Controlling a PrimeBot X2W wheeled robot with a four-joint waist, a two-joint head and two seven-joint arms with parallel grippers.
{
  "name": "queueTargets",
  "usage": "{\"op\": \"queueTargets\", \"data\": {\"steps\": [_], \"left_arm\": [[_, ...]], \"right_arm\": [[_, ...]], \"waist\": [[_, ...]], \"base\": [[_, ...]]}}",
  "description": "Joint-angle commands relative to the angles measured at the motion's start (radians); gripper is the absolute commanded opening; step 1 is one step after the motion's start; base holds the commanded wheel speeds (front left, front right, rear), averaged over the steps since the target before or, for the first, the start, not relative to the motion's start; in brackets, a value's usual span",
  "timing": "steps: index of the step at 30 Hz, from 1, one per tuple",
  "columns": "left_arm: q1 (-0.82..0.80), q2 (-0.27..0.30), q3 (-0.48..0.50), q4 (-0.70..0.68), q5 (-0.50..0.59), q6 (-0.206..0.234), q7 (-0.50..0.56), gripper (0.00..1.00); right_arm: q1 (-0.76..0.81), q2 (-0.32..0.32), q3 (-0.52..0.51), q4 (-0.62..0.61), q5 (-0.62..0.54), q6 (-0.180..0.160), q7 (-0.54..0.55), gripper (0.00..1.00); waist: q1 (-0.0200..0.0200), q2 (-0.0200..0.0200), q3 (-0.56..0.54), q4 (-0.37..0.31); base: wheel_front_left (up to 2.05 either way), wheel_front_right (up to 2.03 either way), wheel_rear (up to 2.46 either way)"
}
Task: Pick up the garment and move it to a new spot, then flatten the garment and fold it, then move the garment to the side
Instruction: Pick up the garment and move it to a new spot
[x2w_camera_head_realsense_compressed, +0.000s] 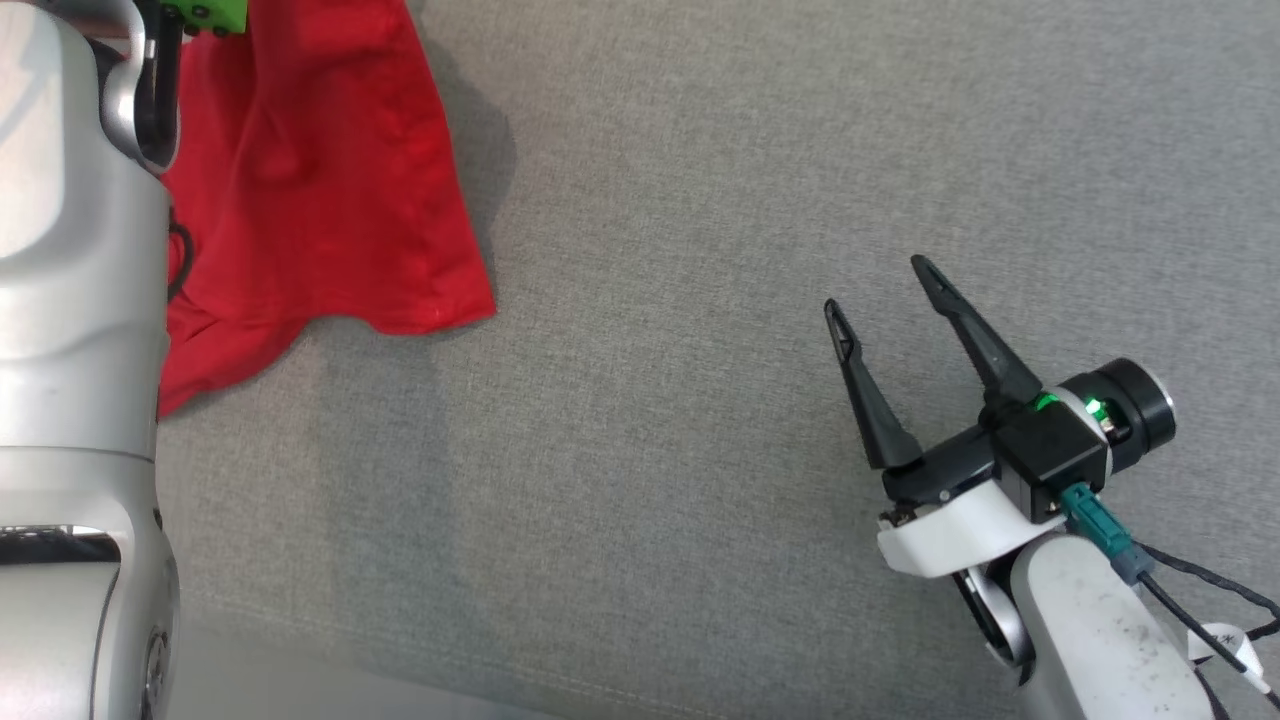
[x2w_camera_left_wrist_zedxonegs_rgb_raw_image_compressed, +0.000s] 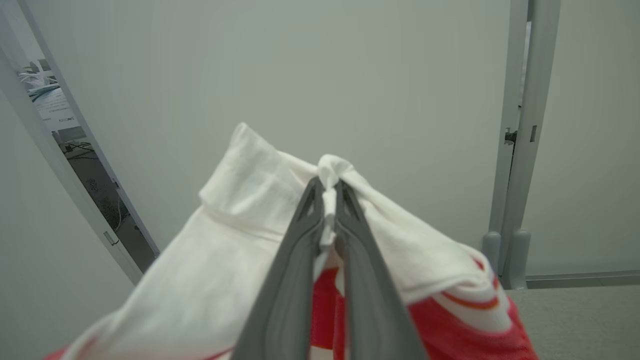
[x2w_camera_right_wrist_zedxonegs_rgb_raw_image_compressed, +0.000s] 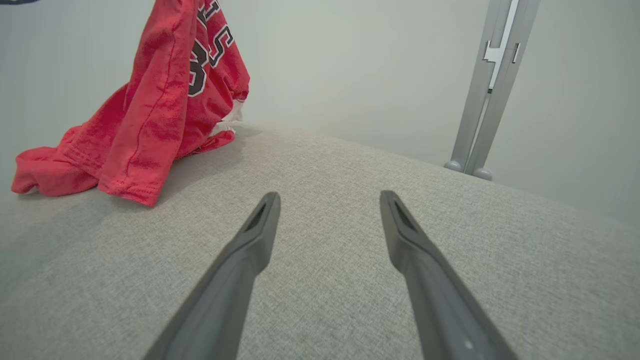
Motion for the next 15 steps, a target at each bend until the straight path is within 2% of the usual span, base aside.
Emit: {"op": "queueTargets", "data": {"steps": [1, 9, 15], "left_arm": [[-0.009, 0.010, -0.011, -0.042, 0.011, -0.003, 0.011, 0.00], [0.026, 0.031, -0.060, -0.358, 0.017, -0.003, 0.174, 0.00], [0.041, 0.011, -0.086, -0.496, -0.009, 0.005, 0.296, 0.00]], "right_arm": [[0.023, 0.016, 0.003, 0.008, 0.006, -0.001, 0.000, 1.00], [0.067, 0.085, -0.002, 0.026, 0.021, -0.001, 0.000, 1.00], [0.071, 0.102, -0.002, 0.031, 0.037, -0.001, 0.000, 1.00]], "waist": [[-0.0001, 0.0000, -0.099, -0.085], [-0.0001, 0.0000, -0.205, -0.265], [-0.0001, 0.0000, -0.232, -0.419]], "base": [[0.00, 0.00, 0.00], [0.00, 0.00, 0.00], [0.00, 0.00, 0.00]]}}
